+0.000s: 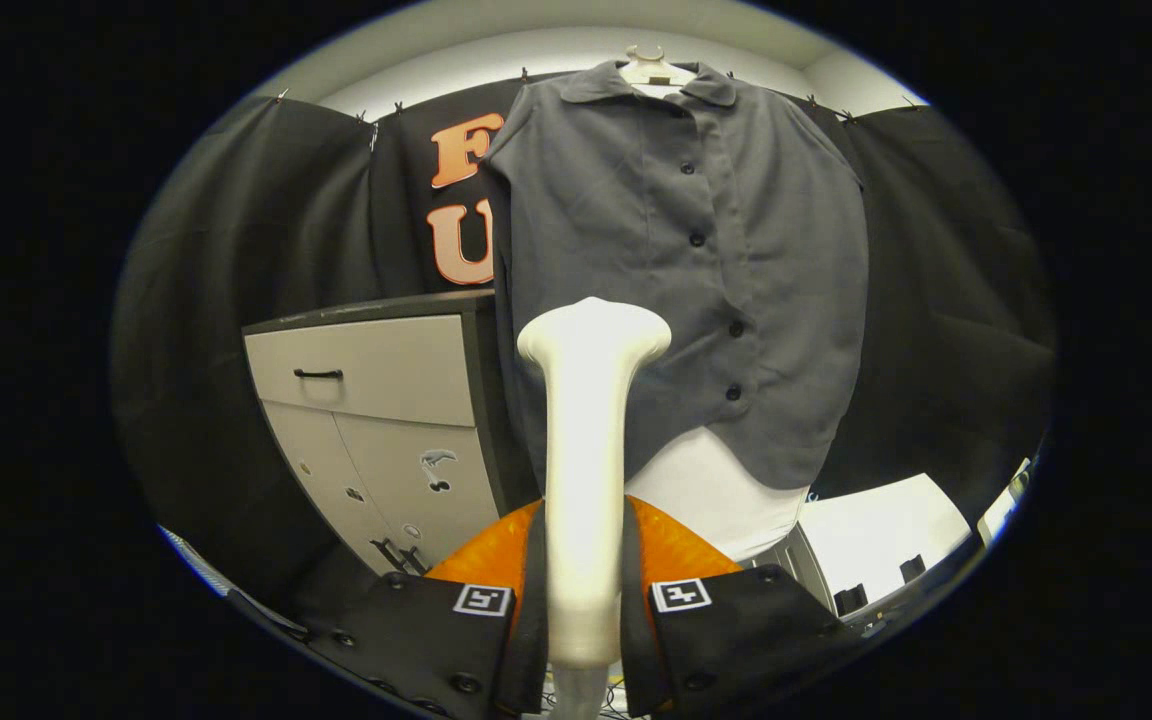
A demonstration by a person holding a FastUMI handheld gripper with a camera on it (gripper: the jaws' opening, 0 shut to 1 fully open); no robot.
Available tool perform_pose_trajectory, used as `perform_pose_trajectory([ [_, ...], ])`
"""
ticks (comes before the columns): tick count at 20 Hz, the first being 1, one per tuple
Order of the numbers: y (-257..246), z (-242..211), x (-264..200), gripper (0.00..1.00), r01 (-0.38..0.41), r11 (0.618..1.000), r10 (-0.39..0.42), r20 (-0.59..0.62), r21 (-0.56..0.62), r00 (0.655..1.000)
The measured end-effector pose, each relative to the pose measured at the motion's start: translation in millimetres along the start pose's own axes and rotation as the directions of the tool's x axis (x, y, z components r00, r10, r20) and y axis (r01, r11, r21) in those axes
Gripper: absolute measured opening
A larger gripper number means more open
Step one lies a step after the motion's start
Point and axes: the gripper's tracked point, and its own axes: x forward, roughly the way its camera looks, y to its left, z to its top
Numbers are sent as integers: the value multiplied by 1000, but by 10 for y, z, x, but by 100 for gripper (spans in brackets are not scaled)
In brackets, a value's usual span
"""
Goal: Iron the clothes twice with a garment steamer, once on the left side and once on the right side.
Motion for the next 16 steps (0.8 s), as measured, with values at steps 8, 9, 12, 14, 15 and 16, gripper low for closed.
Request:
perform_pose_trajectory([
  [8,-363,1058,-414,37,33,998,-42,162,56,986],
  [9,-446,1213,-455,37,43,997,-55,182,68,982],
  [12,-719,1611,-508,37,79,994,-96,241,78,966],
  [14,-932,1837,-519,37,119,991,-133,279,67,951],
  [15,-1021,1941,-510,37,131,989,-146,293,69,945],
  [16,-1100,2030,-487,37,136,988,-153,304,77,940],
])
